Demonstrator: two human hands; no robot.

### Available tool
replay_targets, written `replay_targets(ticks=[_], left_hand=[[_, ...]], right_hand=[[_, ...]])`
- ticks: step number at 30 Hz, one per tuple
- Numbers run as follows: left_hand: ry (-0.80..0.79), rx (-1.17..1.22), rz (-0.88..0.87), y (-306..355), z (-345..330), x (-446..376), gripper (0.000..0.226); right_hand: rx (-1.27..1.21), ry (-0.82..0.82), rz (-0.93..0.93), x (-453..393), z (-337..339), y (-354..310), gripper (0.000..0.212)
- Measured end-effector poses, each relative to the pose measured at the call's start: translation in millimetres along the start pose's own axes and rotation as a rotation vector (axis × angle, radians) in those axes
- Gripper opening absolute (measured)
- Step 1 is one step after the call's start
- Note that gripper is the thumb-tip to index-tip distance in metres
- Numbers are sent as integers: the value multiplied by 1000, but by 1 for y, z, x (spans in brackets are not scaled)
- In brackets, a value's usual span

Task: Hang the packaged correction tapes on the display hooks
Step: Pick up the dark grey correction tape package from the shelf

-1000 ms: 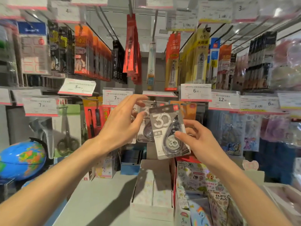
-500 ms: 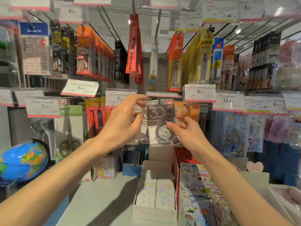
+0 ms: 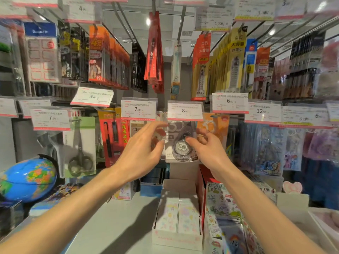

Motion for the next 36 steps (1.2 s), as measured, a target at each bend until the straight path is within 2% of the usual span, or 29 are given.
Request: replay_targets(ticks=[3,8,11,15,22,27,33,36], left_hand=[[4,67,119,-12,-22,19,43],[28,153,227,-26,-44,16,48],[20,204,221,-28,-48,12,50],[29,145,170,-38,-51,11,54],[5,86,161,-46,-56,10,61],[-31,-72,65,-47,-48,17,60],[21,-399,-130,-52,-38,17,56],[30,-616,-213,-56,-41,7,59]], right_hand=[[13,19,-1,-1,-5,4,74],[62,36,26,0,-9,5,68],[181,77,102,6,-5,3,67],[338,64,264,21,-3,1,67],[483,22,309,23,-11,4,65],[646,22,427,29,-8,5,62],[1007,200,731,28,2,10,58],[1155,158,735,18,-7,13,63]])
Point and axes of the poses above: each hand's wrist, its own x-axis away from the middle knuckle, its own z-axis out of the back of the hand, y = z × x, the point moved 3 cm from there along -x, towards the middle knuckle, and after that the axes turned 7 degrees about y, right-handed, at the moved point
